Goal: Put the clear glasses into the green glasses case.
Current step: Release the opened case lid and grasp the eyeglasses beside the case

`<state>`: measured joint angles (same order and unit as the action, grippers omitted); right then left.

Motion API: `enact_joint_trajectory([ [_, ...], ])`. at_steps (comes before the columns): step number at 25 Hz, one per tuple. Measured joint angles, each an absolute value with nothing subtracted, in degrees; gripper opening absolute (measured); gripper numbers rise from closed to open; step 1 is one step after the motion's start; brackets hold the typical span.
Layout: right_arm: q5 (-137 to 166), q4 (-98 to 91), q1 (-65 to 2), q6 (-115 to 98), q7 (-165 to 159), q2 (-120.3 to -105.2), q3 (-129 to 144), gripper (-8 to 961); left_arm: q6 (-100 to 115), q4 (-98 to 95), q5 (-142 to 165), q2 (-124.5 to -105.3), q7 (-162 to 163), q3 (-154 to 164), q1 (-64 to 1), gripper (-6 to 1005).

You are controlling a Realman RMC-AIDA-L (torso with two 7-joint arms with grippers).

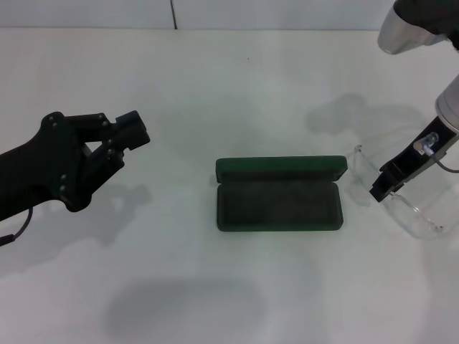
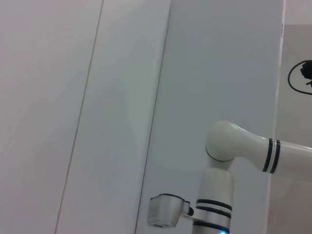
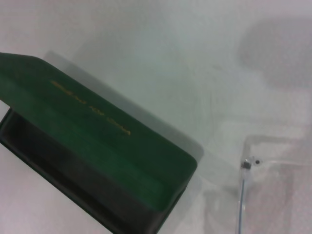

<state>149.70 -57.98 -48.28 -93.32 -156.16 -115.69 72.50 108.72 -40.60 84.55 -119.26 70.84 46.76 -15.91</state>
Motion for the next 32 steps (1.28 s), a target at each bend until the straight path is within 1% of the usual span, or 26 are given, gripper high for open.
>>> enact_joint_trajectory([
  [21,149.77,-57.41,-47.90,-92.84,-155.99,-115.66,72.77,275,108.71,-40.60,84.55,-119.35,70.84,46.76,-15.96,83],
  [26,149.75,-57.29,-47.78,-92.80,-155.78,-115.66,72.77,189,108.72,-40.60,84.55,-119.36,70.84,46.76,-15.88,83],
  [32,149.70,-57.33,-47.23,-92.89,-154.97,-115.59,72.75,163,108.72,-40.55,84.55,-119.36,70.84,46.76,-15.81,82],
])
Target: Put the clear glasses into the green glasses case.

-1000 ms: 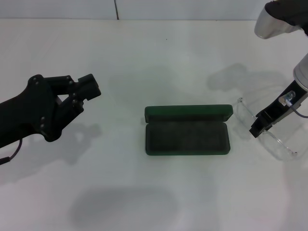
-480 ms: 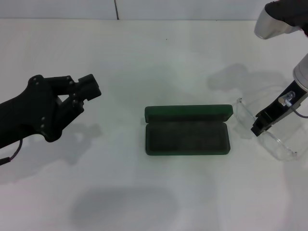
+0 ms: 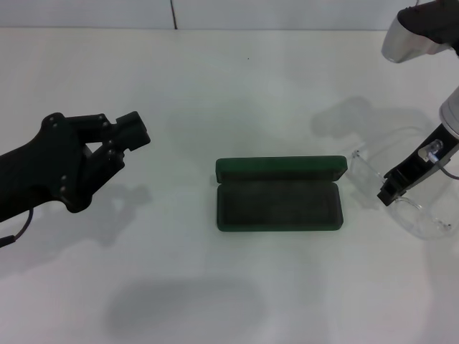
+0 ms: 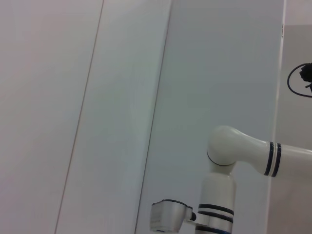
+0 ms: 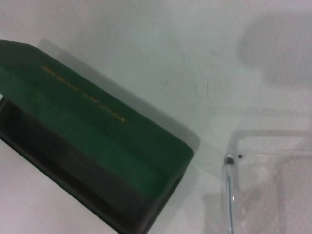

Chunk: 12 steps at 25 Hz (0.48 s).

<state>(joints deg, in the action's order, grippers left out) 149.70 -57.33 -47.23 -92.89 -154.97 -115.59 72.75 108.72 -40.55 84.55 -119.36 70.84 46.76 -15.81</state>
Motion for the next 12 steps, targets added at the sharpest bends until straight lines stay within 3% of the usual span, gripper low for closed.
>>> enact_joint_trajectory([
  [12,149.10,-66.50,-43.38,-97.69,-153.68,-115.54,72.32,115,108.72,-39.72,84.00,-119.36,71.38,46.76,-16.09,82],
])
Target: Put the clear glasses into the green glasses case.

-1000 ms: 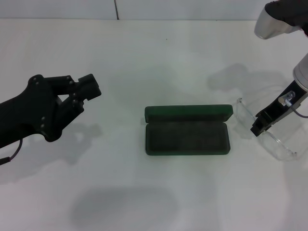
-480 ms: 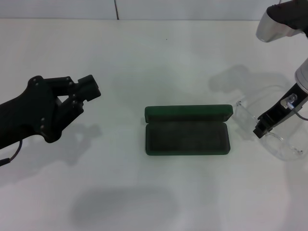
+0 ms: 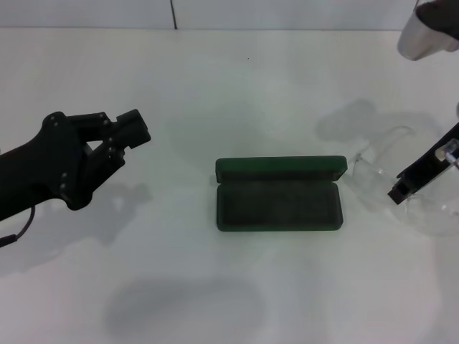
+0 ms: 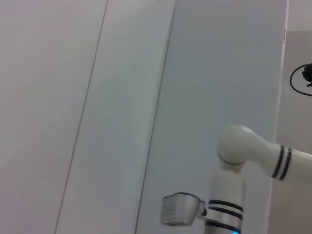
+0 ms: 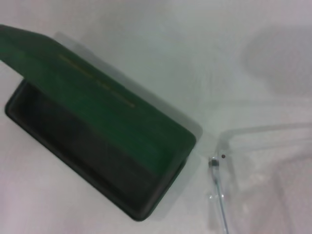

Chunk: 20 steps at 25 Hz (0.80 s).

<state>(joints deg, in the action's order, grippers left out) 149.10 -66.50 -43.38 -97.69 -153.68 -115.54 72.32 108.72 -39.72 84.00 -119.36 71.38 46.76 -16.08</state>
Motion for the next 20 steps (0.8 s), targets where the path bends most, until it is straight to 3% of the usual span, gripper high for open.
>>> enact_joint_trajectory([
  [20,131.93,-97.21,-32.69,-111.31,-140.17,-115.56,45.96,57,111.45,-38.94,74.00,-119.38,74.63,46.82,-14.99,81],
])
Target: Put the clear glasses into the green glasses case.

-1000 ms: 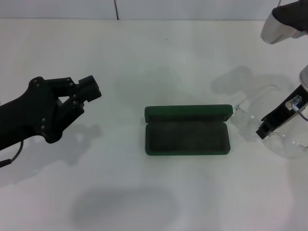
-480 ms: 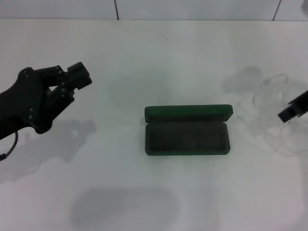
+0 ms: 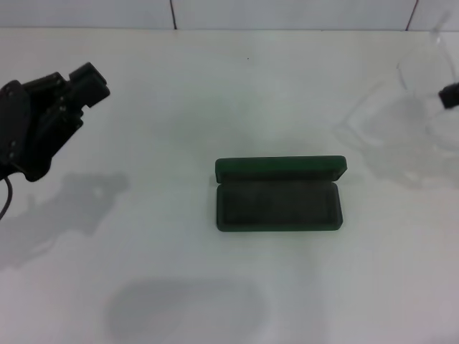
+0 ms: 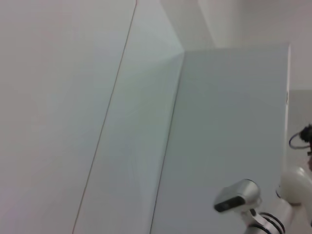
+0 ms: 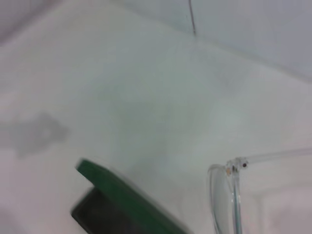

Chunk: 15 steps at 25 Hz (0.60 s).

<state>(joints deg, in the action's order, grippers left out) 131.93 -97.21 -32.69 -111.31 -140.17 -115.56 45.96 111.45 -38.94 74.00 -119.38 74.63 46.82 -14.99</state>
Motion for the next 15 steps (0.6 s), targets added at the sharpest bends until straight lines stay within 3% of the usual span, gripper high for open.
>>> enact_joint_trajectory([
  [10,109.61,-89.09,-27.76,-118.18,-109.86,-115.70,35.21,55,112.21,-38.93,71.61,-119.43,76.54,47.02,-15.21,80],
  [15,97.51,-80.69,-25.47,-123.07,-99.36,-114.89,34.09,56,113.98,-38.58,70.52,-119.52,76.82,47.26,-16.02,80],
])
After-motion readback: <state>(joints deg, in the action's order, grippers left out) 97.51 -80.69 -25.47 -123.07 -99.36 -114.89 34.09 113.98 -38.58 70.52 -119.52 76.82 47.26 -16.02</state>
